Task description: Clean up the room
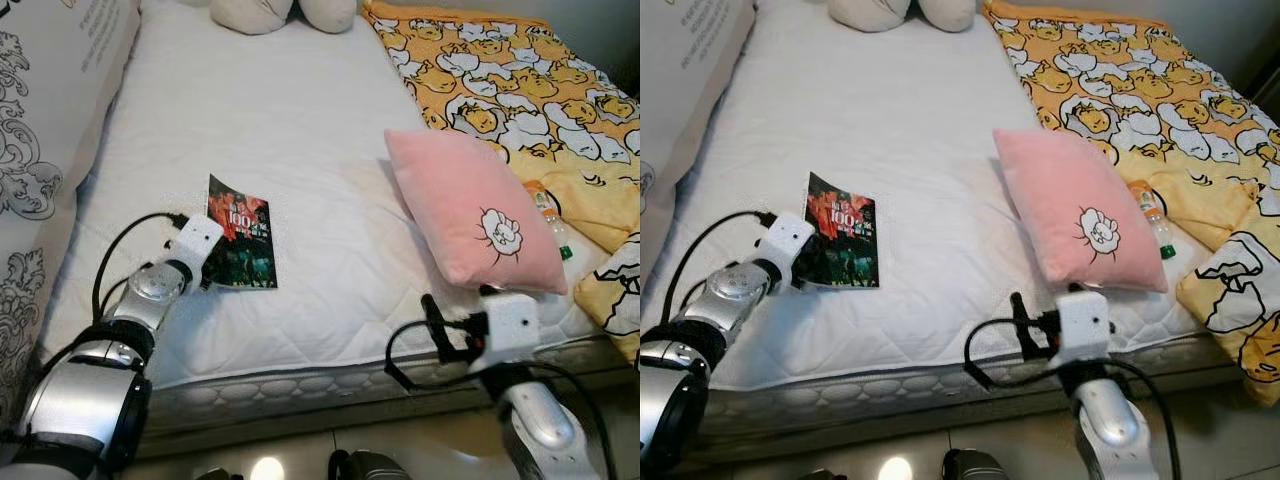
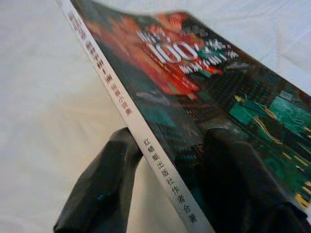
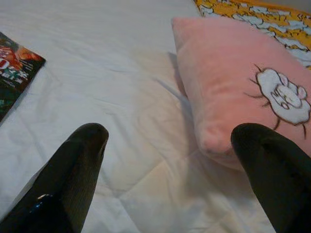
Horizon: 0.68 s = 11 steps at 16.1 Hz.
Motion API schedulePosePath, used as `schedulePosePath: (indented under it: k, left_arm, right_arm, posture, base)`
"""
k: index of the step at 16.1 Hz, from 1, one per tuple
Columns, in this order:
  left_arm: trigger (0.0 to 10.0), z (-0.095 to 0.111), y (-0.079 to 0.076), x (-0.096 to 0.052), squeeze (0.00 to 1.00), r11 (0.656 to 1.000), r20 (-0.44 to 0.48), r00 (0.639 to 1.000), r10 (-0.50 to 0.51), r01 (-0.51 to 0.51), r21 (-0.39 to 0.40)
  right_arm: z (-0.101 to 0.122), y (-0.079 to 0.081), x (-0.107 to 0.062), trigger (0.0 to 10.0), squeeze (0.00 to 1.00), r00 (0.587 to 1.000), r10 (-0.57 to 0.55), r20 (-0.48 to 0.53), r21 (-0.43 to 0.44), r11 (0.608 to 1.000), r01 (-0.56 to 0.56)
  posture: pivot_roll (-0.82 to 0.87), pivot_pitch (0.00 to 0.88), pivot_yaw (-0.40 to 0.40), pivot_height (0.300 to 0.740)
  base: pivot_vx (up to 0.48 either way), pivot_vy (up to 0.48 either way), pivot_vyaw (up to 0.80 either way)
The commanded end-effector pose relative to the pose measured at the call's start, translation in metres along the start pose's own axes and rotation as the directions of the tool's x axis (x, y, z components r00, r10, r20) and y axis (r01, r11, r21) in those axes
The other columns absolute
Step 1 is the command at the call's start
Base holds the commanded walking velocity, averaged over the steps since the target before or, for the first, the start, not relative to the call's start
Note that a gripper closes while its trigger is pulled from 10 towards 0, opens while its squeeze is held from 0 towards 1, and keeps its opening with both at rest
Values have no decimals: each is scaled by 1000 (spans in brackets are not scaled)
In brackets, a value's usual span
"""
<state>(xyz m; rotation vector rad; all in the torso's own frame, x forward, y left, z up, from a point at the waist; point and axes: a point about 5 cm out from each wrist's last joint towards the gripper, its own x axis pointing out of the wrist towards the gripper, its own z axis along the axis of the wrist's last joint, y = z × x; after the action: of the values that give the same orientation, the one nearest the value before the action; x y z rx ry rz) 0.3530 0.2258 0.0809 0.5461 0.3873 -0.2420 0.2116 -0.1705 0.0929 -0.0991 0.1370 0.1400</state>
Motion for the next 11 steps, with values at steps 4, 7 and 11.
schedulePosePath:
  k: [4,7,11]
  left_arm:
    - [10000,18,9,1,1000,992,74,997,37,-46,120]
    - [10000,12,-5,1,1000,986,95,995,42,-56,154]
    - [10000,14,-45,-6,0,999,260,965,-45,50,-13]
  right_arm:
    - [-1,4,11,10000,0,1000,10,16,-2,1000,-10]
    - [-2,3,15,10000,0,1000,17,25,-11,1000,-17]
    - [0,6,34,10000,0,998,25,59,-4,1000,-25]
  posture:
    - [-214,0,-49,736]
    - [-206,0,-55,736]
    - [-137,0,-29,736]
  base:
    - [0,0,0]
    - [0,0,0]
    - [0,0,0]
